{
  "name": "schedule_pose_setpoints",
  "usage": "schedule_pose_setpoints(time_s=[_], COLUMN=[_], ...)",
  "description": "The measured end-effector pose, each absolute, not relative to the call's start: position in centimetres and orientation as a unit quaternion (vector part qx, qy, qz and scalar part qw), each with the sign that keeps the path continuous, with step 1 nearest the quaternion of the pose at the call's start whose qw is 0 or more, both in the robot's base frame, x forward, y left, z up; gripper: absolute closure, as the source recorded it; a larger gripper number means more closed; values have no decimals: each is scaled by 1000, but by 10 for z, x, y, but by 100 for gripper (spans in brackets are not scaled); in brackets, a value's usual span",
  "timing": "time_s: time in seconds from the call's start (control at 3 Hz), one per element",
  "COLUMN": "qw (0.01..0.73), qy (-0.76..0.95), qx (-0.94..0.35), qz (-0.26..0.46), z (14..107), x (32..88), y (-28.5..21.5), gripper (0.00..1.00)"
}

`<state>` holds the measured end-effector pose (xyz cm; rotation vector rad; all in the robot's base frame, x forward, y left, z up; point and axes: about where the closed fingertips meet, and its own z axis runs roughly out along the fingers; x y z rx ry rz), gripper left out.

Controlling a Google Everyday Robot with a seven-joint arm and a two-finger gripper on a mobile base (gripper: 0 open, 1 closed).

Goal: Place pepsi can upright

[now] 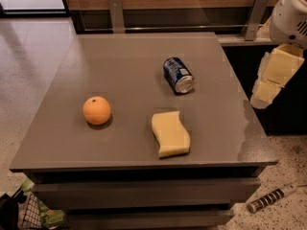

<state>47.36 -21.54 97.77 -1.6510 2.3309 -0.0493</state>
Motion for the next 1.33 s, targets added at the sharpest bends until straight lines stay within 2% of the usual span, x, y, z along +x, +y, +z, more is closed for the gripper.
schedule_pose_setpoints(time_s=[0.33,1.33], qw=[103,76], qy=[865,953], qx=[-491,-292], qz=[19,2], z=[953,930], x=[543,632], y=[-204,-152], gripper=[0,0])
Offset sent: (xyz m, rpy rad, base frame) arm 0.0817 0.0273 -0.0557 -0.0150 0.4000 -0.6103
